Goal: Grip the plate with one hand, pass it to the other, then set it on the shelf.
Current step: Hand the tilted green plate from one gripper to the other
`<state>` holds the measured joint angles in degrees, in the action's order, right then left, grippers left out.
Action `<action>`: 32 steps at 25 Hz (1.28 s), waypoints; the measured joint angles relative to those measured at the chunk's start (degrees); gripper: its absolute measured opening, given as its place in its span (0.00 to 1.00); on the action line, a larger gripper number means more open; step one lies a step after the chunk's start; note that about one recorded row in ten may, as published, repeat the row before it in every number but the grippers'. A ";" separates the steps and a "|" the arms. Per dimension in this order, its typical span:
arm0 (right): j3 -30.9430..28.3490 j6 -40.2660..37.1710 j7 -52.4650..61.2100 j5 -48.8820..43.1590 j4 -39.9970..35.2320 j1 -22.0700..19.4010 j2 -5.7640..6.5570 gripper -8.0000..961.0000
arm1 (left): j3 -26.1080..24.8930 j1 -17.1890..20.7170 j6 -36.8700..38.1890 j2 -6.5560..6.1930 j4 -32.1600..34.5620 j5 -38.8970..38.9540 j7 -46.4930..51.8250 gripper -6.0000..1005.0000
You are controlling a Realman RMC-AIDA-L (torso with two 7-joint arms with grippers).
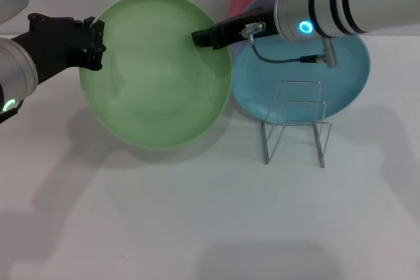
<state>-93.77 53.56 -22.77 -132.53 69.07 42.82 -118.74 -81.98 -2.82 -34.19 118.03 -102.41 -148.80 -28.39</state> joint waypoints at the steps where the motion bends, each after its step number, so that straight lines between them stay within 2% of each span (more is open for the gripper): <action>1: 0.00 -0.01 0.00 0.00 0.00 -0.03 0.00 0.34 | 0.00 0.03 0.00 0.00 -0.03 0.00 0.00 0.08; 23: -0.25 -1.02 -1.03 0.00 -2.47 0.93 -0.07 0.36 | 0.31 0.09 0.04 0.00 -0.55 -0.01 -0.07 0.08; 29: 0.29 -1.09 -1.98 -0.08 -2.04 0.76 -0.07 0.22 | 0.42 -0.02 0.20 -0.03 -0.53 -0.06 -0.10 0.08; 32: 1.39 -0.86 -2.11 -0.54 0.04 -0.25 -0.07 0.21 | 0.59 -0.05 0.23 -0.04 -0.52 -0.09 -0.32 0.09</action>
<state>-92.38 52.70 -24.88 -133.08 69.11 42.56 -118.80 -81.39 -2.86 -33.95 117.99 -102.93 -148.89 -28.71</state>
